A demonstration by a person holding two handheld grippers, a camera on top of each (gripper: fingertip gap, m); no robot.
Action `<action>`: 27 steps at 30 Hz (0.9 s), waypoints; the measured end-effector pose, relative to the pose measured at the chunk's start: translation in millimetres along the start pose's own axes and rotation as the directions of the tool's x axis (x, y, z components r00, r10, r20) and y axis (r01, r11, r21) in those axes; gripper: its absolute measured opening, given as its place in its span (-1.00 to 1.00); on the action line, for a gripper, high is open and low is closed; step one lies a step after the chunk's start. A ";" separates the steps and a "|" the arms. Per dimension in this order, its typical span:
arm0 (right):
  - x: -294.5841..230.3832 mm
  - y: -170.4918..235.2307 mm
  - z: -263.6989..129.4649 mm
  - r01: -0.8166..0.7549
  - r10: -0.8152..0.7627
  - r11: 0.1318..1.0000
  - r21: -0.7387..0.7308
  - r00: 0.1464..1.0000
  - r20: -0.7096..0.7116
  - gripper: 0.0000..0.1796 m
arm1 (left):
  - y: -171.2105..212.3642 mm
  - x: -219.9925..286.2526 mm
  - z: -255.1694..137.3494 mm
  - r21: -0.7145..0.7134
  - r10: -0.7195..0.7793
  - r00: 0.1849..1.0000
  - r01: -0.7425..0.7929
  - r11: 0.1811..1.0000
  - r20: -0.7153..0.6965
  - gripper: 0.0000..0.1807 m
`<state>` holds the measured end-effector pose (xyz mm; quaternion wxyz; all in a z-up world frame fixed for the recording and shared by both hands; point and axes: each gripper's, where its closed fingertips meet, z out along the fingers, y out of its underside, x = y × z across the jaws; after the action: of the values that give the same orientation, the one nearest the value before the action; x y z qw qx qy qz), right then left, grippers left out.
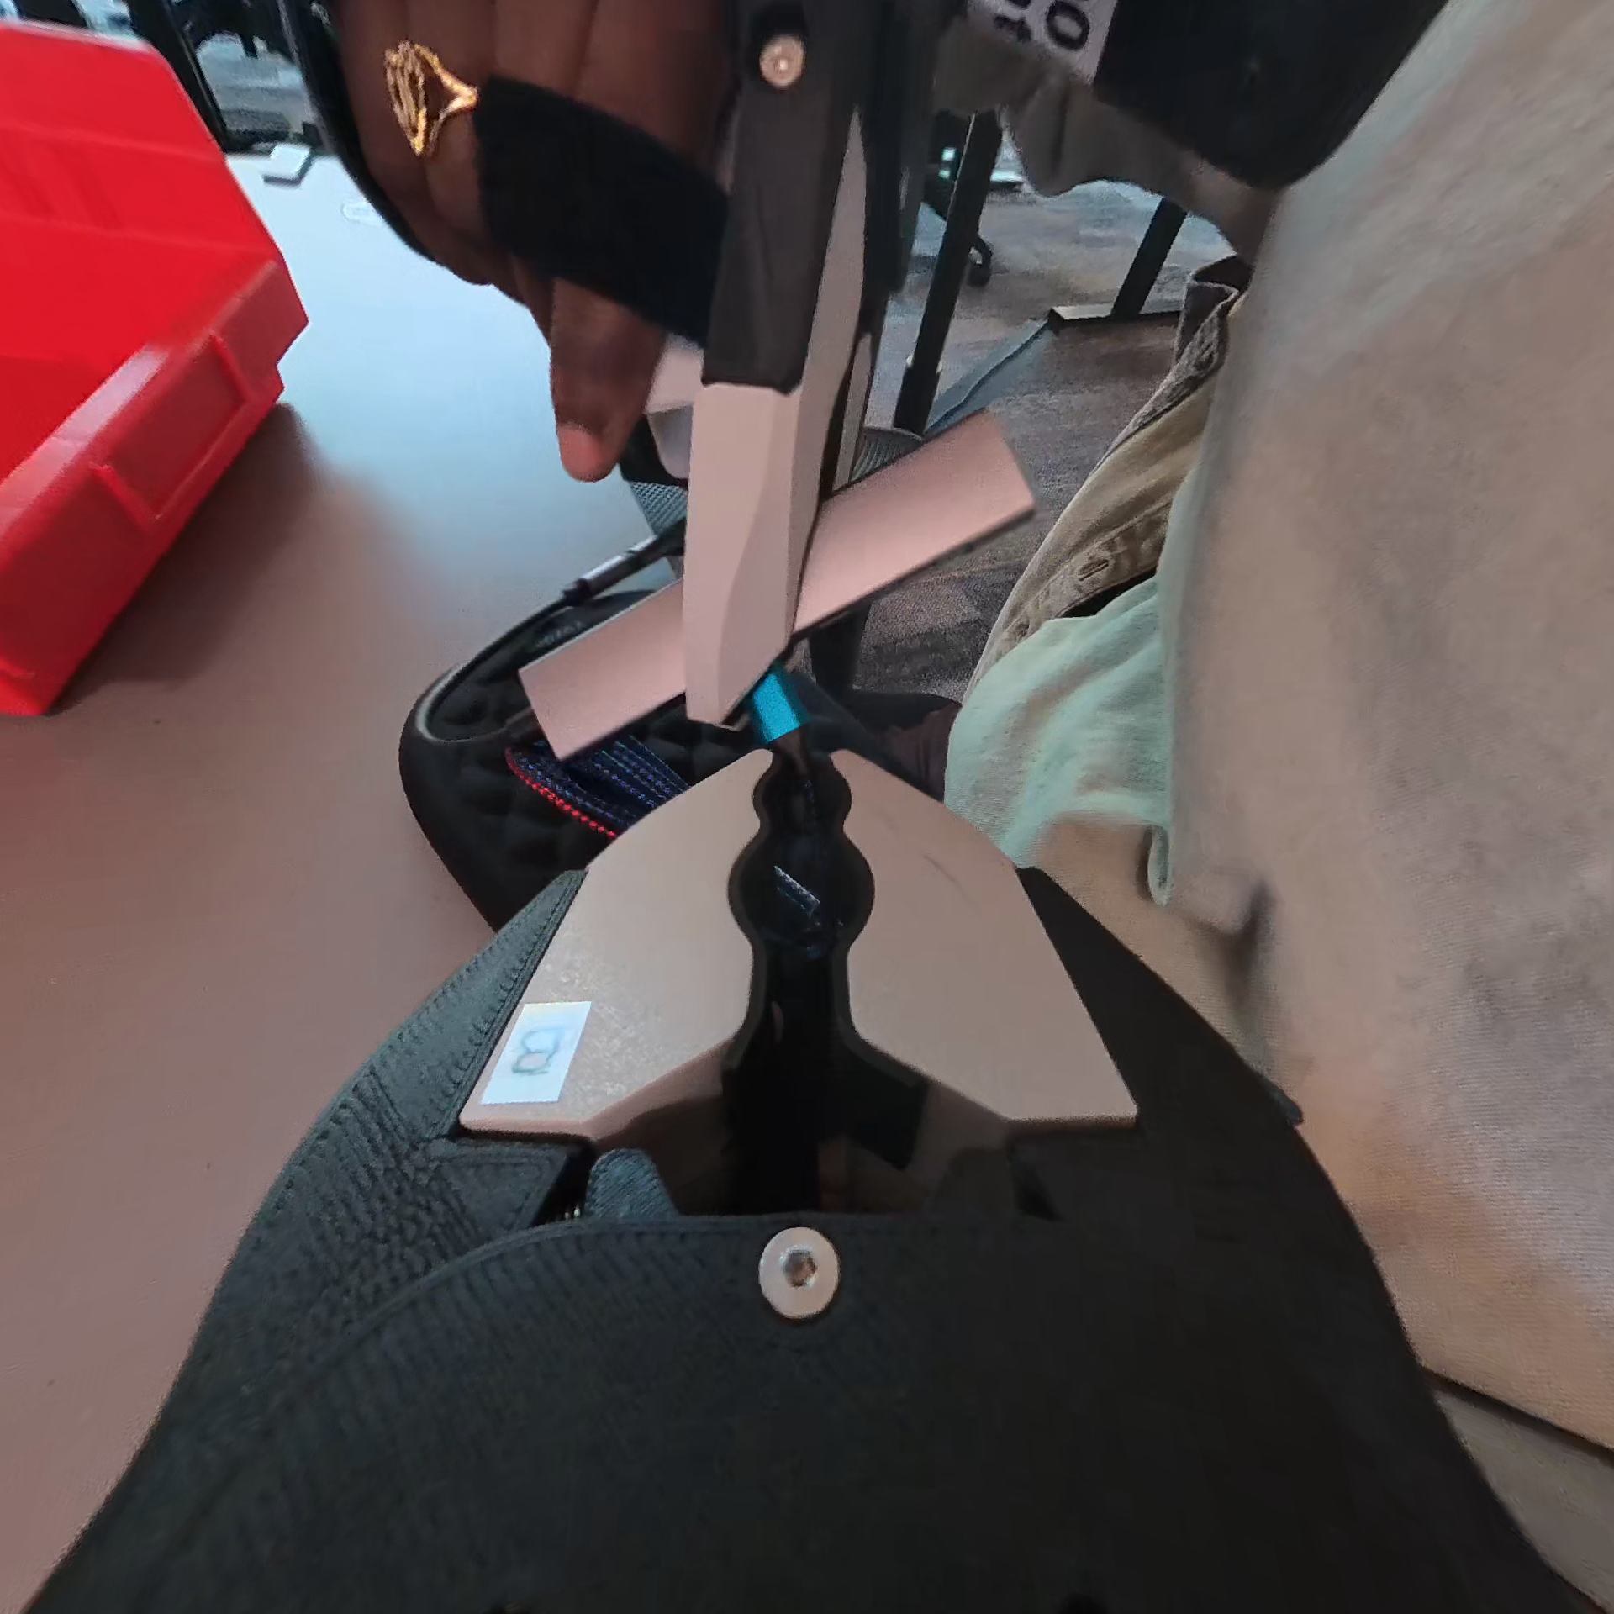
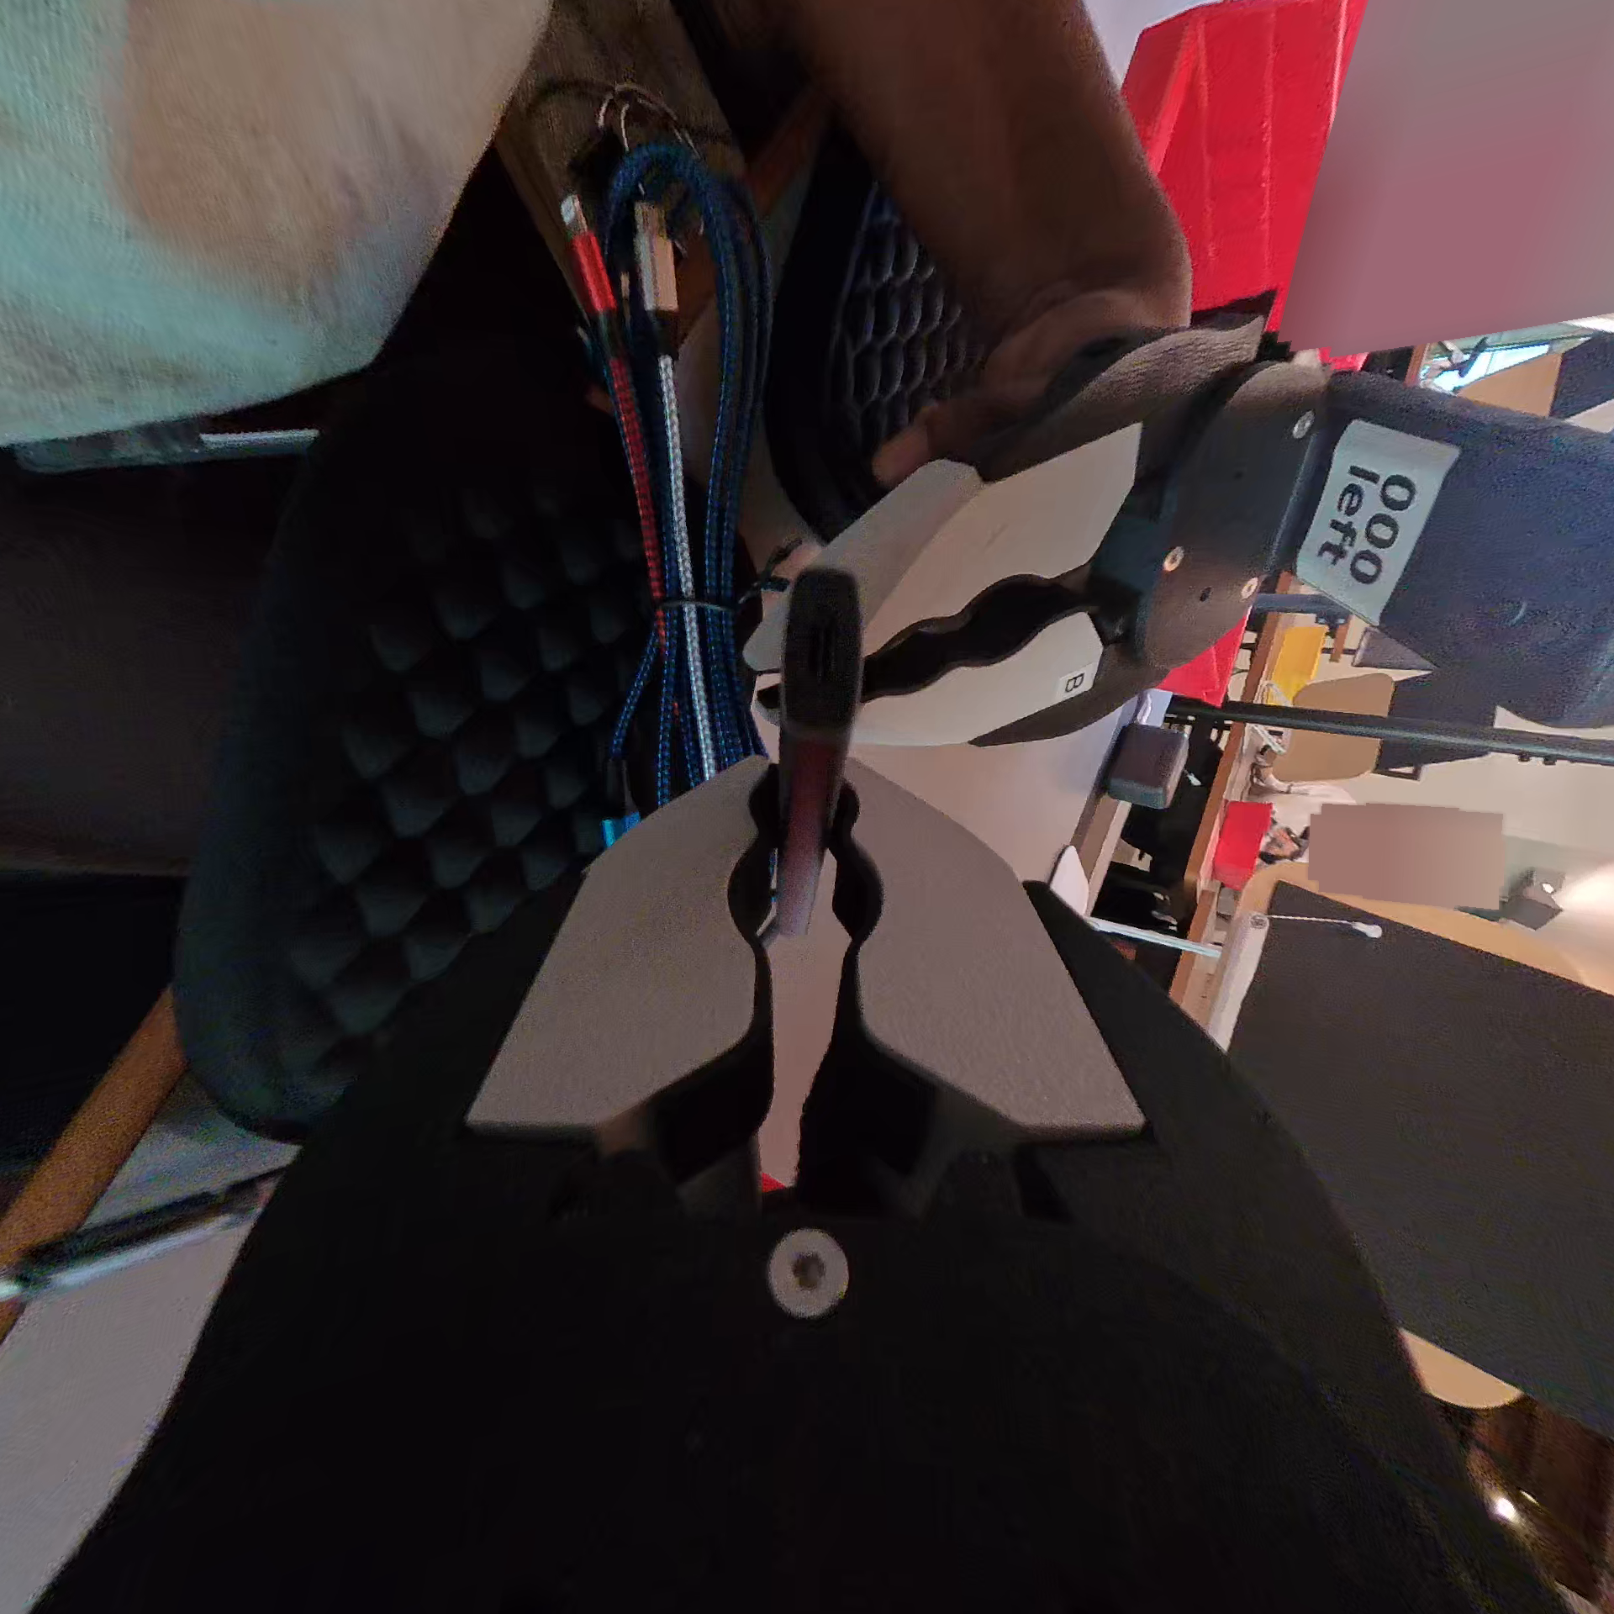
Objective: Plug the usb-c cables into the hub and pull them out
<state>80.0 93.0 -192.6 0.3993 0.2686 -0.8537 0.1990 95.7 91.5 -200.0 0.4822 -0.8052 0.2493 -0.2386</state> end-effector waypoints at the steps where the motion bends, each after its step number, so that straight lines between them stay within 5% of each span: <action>1: -1.0 1.2 0.7 0.005 -0.005 1.000 -0.005 1.000 -0.003 -0.90 | 0.8 -1.0 0.6 -0.009 -0.014 1.000 0.014 1.000 0.001 -0.93; 14: -1.5 8.9 8.9 -0.009 0.009 0.999 -0.048 1.000 -0.013 -0.91 | 6.0 -10.6 1.2 -0.034 -0.081 0.996 0.083 0.996 0.041 -0.93; 19: 21.2 17.5 5.3 0.041 -0.053 0.992 -0.118 0.994 -0.098 -0.90 | -9.7 -20.6 -15.4 0.063 -0.086 0.987 0.078 0.995 0.135 -0.93; 21: 39.6 23.9 0.9 -0.060 0.035 0.989 -0.138 0.983 -0.181 -0.87 | -16.3 -29.9 -28.6 0.100 -0.089 0.971 0.068 0.993 0.224 -0.94; 23: 57.5 31.8 -8.1 -0.204 0.165 0.970 -0.131 0.951 -0.260 -0.64 | -19.6 -37.6 -41.3 0.093 -0.033 0.943 0.002 0.996 0.331 -0.93; 27: 72.9 31.7 -27.2 -0.503 0.490 0.863 0.052 0.809 -0.325 -0.35 | -42.1 -43.6 -65.3 0.144 0.053 0.870 -0.140 0.980 0.490 -0.94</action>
<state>36.9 110.8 -122.8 0.4743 -0.0078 -0.8191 0.3225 29.0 93.3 -141.0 0.6092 -0.7803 0.1391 -0.0262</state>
